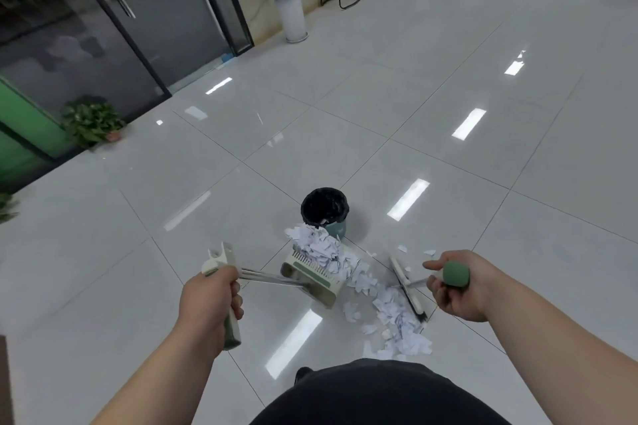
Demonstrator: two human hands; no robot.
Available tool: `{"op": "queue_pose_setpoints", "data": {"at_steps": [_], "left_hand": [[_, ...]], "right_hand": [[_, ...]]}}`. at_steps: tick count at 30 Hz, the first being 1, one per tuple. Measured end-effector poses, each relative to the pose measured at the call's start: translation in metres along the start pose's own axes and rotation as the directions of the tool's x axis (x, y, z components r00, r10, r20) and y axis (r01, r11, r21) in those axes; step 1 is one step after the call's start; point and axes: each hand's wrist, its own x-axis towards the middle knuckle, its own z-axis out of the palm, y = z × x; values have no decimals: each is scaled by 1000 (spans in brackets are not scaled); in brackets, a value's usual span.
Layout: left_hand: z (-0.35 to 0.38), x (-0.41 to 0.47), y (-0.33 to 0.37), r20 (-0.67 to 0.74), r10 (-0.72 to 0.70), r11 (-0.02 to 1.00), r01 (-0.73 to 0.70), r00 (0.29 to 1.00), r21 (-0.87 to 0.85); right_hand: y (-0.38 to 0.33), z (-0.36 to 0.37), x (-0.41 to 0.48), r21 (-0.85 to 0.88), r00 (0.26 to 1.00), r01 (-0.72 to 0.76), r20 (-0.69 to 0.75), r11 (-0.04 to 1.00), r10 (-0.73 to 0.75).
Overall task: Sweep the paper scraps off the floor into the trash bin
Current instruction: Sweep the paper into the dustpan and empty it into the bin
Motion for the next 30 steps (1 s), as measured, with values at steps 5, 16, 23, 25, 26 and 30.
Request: {"op": "queue_pose_setpoints", "data": {"at_steps": [5, 16, 23, 25, 26, 30], "left_hand": [[1, 25, 25, -8, 40, 999, -40, 999, -7], [1, 105, 74, 38, 122, 992, -122, 992, 6], [7, 152, 91, 106, 191, 973, -202, 976, 107], [9, 164, 95, 124, 199, 963, -217, 972, 159], [10, 170, 96, 137, 206, 954, -230, 969, 190], [14, 188, 95, 216, 274, 896, -331, 937, 295]], "right_hand": [[-8, 5, 3, 26, 1000, -10, 6, 1000, 10], [-12, 61, 20, 65, 999, 2, -42, 998, 1], [-14, 115, 36, 105, 997, 17, -77, 994, -9], [-13, 129, 41, 132, 996, 34, -83, 991, -23], [-13, 135, 43, 144, 996, 42, -86, 989, -29], [-12, 154, 48, 191, 995, 47, -92, 980, -30]]}}
